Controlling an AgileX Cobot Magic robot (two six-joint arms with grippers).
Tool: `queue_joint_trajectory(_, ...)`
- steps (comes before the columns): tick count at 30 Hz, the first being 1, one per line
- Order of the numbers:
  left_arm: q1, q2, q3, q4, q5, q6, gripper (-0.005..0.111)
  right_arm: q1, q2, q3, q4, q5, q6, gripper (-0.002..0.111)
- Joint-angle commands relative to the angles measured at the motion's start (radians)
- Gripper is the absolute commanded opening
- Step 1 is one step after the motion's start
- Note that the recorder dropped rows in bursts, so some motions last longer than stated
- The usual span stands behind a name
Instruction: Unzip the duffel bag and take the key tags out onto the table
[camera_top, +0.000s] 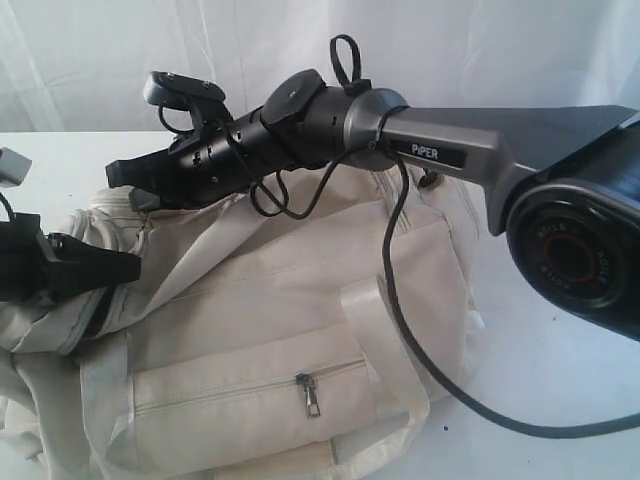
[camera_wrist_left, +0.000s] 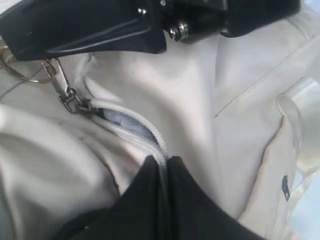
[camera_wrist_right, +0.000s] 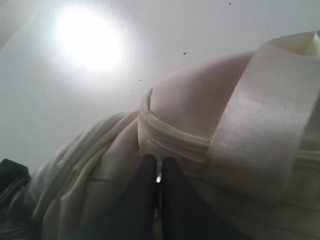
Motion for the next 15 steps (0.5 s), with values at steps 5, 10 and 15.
queue_joint_trajectory(5,-0.015,-0.011,0.012,0.042,-0.077,0.001,0.0,-0.062,-0.021,-0.005,-0.114,-0.057,0.012,0.0)
queue_joint_trajectory(10,-0.015,-0.011,0.012,0.042,-0.077,-0.002,0.0,-0.062,-0.025,-0.005,-0.118,-0.1,0.004,0.0)
queue_joint_trajectory(15,-0.015,-0.011,0.012,0.042,-0.077,-0.002,0.0,-0.068,-0.025,-0.005,-0.118,0.038,0.004,0.003)
